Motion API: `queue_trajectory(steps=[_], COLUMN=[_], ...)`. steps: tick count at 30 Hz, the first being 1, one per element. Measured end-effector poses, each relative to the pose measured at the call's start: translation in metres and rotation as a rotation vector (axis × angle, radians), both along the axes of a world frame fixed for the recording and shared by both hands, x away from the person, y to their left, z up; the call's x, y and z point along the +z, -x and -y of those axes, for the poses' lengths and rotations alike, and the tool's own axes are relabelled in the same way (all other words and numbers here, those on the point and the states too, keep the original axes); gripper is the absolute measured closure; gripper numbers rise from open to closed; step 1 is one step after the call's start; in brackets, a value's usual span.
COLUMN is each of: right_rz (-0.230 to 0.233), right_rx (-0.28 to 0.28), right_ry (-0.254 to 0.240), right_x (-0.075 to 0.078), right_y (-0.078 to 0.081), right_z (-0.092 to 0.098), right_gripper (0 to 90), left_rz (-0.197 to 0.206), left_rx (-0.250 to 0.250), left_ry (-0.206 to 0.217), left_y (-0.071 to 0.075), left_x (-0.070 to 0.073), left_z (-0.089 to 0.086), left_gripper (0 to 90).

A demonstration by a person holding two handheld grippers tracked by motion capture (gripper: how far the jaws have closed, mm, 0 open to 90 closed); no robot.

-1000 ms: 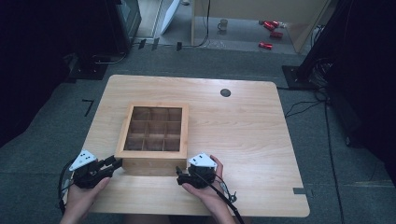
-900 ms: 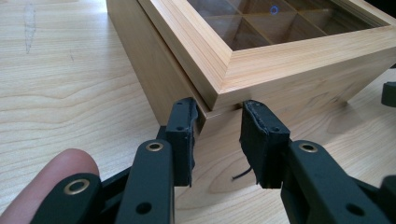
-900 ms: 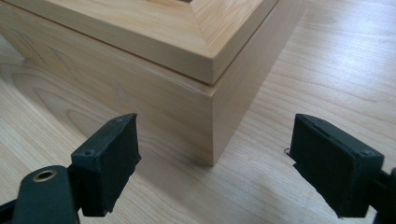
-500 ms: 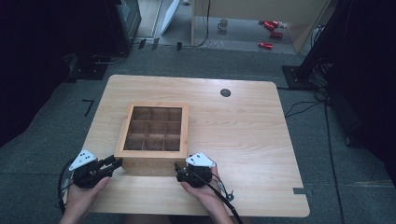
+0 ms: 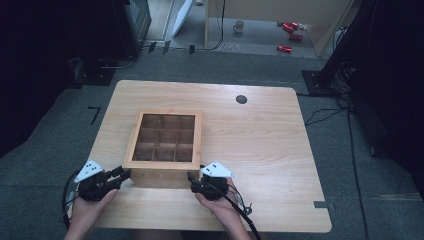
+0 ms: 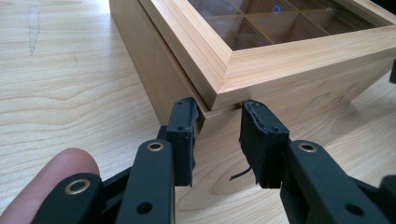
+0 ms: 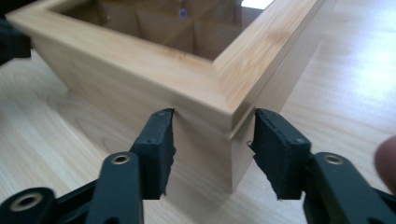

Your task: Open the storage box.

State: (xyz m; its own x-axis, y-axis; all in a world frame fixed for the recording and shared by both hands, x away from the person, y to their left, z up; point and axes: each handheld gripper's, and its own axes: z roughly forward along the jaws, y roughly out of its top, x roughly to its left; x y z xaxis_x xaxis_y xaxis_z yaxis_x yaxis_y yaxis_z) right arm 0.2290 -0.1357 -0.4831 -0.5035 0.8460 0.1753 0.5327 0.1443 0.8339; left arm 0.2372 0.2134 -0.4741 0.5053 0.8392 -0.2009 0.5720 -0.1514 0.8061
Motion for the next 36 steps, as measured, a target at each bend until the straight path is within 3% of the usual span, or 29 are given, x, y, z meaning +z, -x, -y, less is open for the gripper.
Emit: queue_trajectory(steps=[10,15,17,22,29,32,36], right_rz=[0.032,0.036,0.042,0.057,0.076,0.081,0.096], right_rx=[-0.006,-0.008,-0.008,-0.009,-0.008,-0.007,-0.003], right_ry=[0.008,0.011,0.009,0.005,0.015,0.020,0.032], right_x=[0.005,0.006,0.008,0.014,0.021,0.025,0.031], right_y=[0.001,0.001,0.001,0.002,0.000,-0.001,-0.003], right_z=[0.000,-0.001,-0.001,0.000,0.000,0.000,0.001], right_gripper=[53.1,53.0,52.9,52.3,48.7,46.3,42.9], left_rz=[-0.001,-0.003,0.001,-0.004,-0.048,-0.081,-0.100], left_rx=[-0.015,-0.014,-0.011,-0.023,-0.007,0.006,0.026], left_ry=[0.042,0.025,0.011,-0.090,-0.139,-0.130,-0.178], left_y=[0.000,0.000,0.000,0.001,0.000,0.000,0.000], left_x=[0.000,-0.003,-0.004,-0.013,-0.026,-0.032,-0.039], left_z=[-0.004,-0.009,-0.011,-0.011,-0.015,-0.016,-0.012], left_gripper=[65.1,57.7,52.4,33.5,26.7,24.4,21.6])
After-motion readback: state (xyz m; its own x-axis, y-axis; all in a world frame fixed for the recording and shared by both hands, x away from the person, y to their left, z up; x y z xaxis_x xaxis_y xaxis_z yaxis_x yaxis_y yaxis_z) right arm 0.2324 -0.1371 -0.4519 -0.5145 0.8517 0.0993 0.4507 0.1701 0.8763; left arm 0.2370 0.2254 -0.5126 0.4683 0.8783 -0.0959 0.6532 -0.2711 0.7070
